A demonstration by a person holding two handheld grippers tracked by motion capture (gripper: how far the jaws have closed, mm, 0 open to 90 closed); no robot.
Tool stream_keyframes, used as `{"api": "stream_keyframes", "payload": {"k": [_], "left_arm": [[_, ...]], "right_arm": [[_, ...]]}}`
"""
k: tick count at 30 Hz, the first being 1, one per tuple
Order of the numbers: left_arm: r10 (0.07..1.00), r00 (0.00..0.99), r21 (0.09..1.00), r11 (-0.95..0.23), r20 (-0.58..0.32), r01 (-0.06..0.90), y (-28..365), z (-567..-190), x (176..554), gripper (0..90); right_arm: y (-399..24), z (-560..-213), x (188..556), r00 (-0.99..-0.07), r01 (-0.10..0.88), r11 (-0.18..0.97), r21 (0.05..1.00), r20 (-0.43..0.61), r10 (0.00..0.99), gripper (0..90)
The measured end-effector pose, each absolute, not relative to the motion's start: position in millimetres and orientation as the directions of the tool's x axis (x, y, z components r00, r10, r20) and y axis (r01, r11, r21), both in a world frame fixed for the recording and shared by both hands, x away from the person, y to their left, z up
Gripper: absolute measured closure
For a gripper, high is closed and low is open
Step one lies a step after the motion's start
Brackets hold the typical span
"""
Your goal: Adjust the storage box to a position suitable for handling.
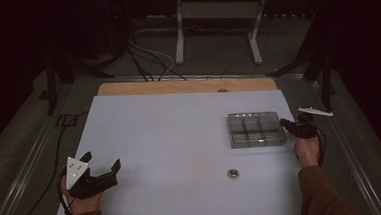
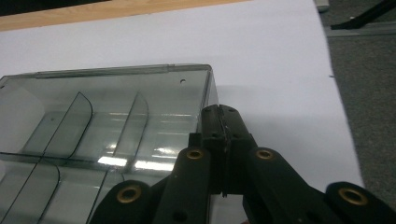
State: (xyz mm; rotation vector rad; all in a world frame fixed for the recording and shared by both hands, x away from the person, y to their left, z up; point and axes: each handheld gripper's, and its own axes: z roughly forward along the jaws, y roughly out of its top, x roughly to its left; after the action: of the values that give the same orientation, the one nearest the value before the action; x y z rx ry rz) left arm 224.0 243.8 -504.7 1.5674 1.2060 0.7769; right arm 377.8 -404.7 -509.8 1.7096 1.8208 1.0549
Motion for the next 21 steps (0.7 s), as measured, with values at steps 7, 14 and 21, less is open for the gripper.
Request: {"api": "stream_keyframes", "payload": {"k": [7,14,21], "left_arm": [[0.951,0.302,0.944,-0.031,-0.073,0.327,244.8,-504.4,223.4,2.2],[0.951,0.301,0.945,-0.031,-0.072,0.326,244.6,-504.4,223.3,2.2],[0.950,0.302,0.945,-0.031,-0.073,0.327,243.8,-504.8,223.6,2.3]], "right_arm": [[-391.7,-510.9,380.6,-0.189,0.644,-0.023,0.765,0.188,0.964,89.9],[-382.2,-511.8,381.1,-0.225,0.641,-0.001,0.768,0.189,0.956,89.9],[-371.4,-512.4,379.9,-0.271,0.639,0.032,0.769,0.187,0.944,89.9]]}}
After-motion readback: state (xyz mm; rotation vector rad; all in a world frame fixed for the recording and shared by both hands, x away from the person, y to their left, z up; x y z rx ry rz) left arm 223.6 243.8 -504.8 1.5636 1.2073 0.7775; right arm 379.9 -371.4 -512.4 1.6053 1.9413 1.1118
